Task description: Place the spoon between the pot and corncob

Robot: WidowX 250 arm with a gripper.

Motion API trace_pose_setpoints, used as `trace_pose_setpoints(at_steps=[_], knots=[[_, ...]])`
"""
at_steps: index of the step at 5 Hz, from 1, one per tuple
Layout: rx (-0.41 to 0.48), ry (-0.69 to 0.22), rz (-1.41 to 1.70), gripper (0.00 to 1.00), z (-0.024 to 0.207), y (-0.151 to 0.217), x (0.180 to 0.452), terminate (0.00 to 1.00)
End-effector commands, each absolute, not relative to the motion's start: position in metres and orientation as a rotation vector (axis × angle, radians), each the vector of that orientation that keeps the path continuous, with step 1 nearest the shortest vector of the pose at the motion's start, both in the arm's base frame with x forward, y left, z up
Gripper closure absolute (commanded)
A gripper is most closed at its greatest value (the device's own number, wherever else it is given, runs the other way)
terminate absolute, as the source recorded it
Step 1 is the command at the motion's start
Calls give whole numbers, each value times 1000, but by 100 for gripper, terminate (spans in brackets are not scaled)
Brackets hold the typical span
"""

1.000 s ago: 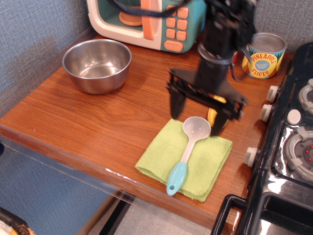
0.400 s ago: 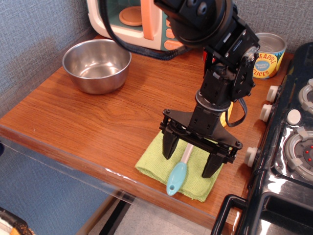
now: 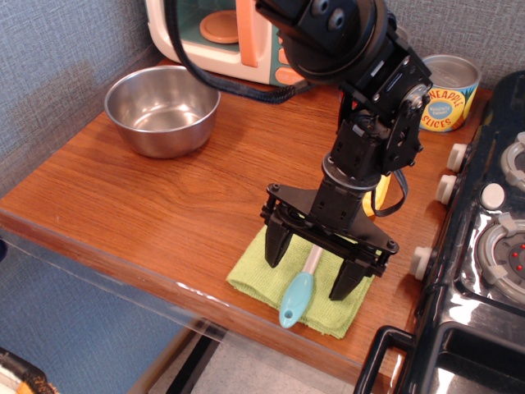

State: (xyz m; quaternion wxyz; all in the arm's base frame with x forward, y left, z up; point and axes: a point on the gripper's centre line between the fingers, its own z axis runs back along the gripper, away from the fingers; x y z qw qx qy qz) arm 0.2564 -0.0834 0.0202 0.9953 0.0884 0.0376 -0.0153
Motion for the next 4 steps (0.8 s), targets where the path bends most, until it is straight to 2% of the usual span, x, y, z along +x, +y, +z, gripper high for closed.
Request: trace_pose_setpoints(at_steps=[1,4], knots=[[172,64,-8,100,24,-73,257,0],[178,93,-21,100,18,-74,261,0]])
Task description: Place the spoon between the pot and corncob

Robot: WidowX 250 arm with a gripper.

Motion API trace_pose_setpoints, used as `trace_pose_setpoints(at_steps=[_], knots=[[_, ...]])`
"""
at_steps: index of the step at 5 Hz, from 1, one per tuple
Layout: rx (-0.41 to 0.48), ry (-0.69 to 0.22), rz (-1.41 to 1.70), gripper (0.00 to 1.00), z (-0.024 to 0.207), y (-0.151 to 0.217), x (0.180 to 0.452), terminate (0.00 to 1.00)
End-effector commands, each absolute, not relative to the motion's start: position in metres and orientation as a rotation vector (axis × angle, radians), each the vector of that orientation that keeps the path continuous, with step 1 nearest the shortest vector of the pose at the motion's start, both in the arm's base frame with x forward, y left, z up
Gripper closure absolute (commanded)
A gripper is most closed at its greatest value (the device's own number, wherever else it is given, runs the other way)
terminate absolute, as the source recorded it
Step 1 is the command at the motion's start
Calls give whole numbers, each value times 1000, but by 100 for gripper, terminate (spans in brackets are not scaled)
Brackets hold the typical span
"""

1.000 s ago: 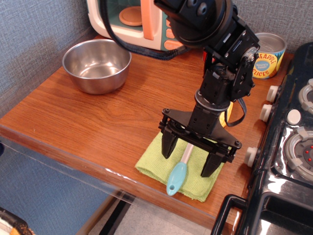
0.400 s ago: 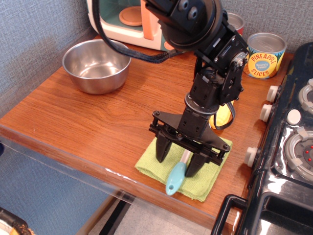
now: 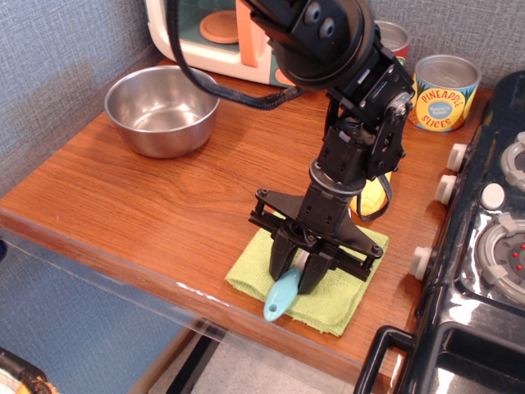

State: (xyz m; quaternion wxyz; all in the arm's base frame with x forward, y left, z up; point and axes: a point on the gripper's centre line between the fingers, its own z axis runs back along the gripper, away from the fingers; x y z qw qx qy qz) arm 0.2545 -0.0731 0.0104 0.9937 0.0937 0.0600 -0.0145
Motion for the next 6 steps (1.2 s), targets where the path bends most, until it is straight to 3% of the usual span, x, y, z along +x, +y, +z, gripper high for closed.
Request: trace_pose_setpoints(at_steps=[1,2,3,6], knots=[[151,44,-30,100,37,-75,270,0],[124,-74,8,100,87,-66,298,0],[100,-89,69,100,101,-41,328,0],[183,62,10,100,39,3,367,0]])
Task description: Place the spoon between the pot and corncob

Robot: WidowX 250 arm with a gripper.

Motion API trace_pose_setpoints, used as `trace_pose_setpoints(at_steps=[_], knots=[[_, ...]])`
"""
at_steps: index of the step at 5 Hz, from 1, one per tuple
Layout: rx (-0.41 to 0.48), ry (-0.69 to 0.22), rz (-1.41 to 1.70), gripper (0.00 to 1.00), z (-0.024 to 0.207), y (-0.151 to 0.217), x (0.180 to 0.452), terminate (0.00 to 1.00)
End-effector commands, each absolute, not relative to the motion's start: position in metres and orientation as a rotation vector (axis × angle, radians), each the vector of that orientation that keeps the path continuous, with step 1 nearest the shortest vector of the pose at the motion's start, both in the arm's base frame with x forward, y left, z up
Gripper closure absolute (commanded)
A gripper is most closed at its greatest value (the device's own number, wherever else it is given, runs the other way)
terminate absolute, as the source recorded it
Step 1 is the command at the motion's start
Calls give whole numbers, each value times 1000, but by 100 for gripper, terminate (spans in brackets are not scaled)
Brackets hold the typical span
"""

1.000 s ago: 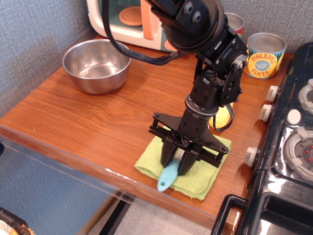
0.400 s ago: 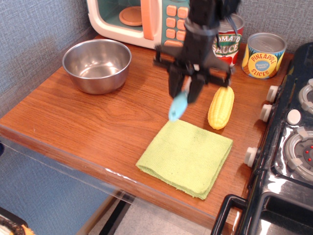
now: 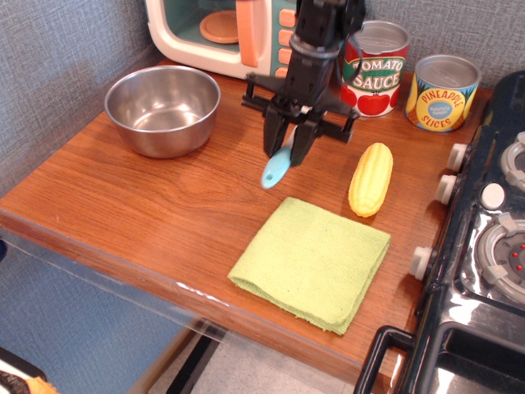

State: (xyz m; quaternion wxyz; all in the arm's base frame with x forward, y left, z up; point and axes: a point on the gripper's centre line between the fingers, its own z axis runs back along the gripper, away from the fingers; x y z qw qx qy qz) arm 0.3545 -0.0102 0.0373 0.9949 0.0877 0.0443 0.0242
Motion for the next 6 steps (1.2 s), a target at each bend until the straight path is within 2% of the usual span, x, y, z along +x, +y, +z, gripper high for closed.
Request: trace_pose_setpoints(at_steps=[1,2,3,4,6], knots=[[219,31,-77,100,37,5,386,0],[237,-12,-122,100,41,9,399,0],[234,-27,-124,0,46,11,401,0],[218,-60,-120,0,57,9,397,0],[155,-175,-120,0,99,3,373,0]])
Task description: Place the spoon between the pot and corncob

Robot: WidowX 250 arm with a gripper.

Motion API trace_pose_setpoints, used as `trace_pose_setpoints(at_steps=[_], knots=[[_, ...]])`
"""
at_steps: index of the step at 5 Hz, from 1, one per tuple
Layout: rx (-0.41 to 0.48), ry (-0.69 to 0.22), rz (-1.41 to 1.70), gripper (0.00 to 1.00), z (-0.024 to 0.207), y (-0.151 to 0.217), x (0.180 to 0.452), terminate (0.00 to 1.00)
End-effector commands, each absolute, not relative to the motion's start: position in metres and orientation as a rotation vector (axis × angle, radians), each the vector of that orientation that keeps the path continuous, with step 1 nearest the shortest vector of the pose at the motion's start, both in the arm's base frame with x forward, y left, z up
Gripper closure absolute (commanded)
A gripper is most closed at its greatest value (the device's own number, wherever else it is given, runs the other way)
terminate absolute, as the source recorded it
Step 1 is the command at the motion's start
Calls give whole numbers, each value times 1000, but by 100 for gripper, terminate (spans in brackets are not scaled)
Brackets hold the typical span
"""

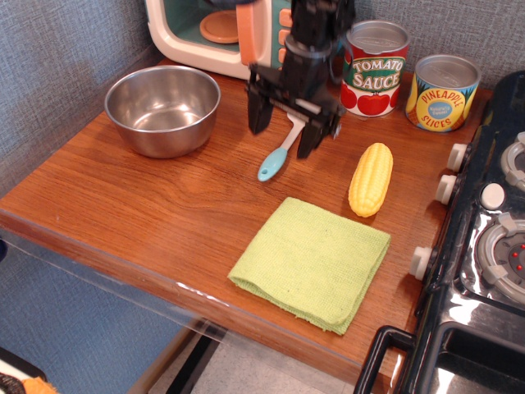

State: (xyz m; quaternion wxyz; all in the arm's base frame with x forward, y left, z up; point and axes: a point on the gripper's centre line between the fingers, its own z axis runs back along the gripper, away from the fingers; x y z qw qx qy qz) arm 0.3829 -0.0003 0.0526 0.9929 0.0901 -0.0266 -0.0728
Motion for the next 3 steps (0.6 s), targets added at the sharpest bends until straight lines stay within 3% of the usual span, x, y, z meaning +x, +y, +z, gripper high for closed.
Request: trace_pose_setpoints(at_steps=[1,2,3], knots=[[138,-114,-109,0,91,-1,361,0],[138,-114,-109,0,91,-1,361,0],[138,-114,-109,0,91,-1,361,100]])
